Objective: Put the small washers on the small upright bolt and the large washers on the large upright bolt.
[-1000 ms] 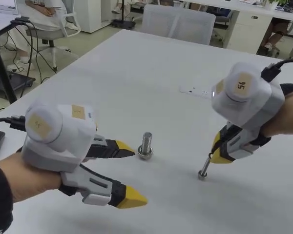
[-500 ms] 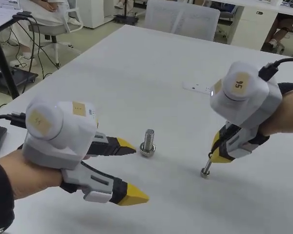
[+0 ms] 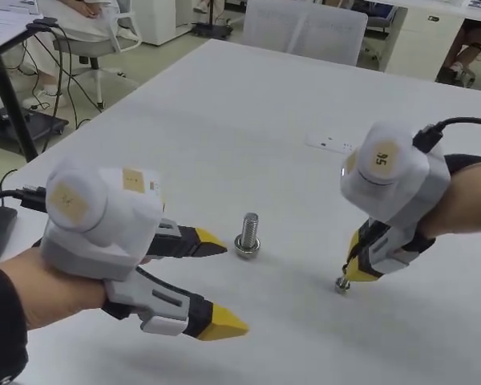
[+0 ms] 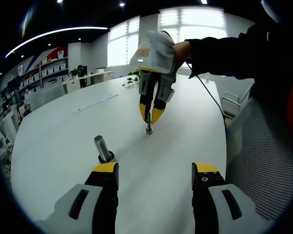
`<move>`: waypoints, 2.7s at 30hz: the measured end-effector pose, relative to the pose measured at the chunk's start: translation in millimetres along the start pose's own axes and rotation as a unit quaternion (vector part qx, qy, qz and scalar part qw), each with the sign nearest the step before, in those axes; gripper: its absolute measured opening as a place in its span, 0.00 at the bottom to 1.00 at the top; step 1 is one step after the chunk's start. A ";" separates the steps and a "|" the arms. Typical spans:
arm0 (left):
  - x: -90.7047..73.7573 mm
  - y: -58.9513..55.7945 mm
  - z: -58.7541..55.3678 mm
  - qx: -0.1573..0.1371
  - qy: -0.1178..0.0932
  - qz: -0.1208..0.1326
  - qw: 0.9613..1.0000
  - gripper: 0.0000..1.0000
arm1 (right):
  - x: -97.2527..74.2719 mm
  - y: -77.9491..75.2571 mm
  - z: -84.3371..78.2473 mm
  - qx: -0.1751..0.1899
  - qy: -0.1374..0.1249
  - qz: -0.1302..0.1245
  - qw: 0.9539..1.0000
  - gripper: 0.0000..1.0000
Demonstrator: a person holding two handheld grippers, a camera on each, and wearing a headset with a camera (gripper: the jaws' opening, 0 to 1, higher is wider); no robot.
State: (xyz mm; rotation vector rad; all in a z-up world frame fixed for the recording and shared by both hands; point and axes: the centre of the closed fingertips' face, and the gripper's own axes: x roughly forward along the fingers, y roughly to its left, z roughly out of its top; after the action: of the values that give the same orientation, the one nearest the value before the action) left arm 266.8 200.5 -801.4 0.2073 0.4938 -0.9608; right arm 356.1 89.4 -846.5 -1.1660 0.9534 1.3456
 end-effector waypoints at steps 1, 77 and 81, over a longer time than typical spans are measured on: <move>-0.1 -0.2 -0.1 -0.001 0.000 0.000 1.000 0.60 | 1.9 0.9 0.5 0.001 0.000 0.001 1.000 0.14; 1.0 -3.4 -3.8 -0.005 0.009 -0.007 1.000 0.61 | -9.7 5.9 2.5 0.101 -0.173 -0.078 0.977 1.00; -0.2 -3.2 -2.2 -0.005 0.007 -0.006 1.000 0.62 | -13.5 9.1 1.4 0.113 -0.186 -0.082 0.973 1.00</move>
State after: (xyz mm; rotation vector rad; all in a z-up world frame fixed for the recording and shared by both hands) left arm 263.3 199.7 -803.1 0.2015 0.5131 -0.9689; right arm 346.4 86.8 -833.7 -0.7670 0.7002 1.2301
